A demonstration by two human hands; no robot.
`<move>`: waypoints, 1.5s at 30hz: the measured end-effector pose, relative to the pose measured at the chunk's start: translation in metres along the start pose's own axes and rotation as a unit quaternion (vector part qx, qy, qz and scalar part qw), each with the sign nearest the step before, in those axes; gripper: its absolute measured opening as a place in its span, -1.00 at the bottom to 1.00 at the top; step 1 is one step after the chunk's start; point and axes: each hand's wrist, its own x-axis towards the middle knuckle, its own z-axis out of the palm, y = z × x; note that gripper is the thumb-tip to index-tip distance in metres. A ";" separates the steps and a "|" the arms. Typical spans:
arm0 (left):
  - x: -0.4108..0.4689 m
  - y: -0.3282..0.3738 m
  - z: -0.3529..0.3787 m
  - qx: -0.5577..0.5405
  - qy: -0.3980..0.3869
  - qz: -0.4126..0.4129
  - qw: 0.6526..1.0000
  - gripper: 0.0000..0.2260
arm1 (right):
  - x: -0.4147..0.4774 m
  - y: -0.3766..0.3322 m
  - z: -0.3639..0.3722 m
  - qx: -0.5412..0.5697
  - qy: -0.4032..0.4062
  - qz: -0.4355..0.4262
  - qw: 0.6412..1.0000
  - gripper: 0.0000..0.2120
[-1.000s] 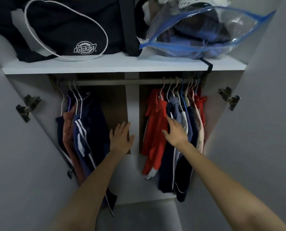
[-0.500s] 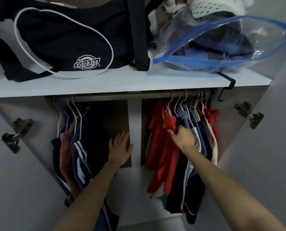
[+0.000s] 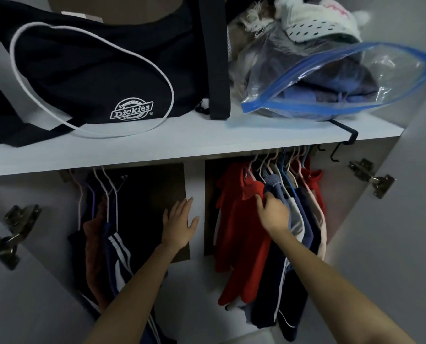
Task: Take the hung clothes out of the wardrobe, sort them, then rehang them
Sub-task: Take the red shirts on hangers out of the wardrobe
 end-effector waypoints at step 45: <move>0.007 0.187 0.102 -0.137 -0.042 0.378 0.915 -0.71 | -0.203 0.167 -0.104 -0.233 0.180 0.029 0.955 -0.61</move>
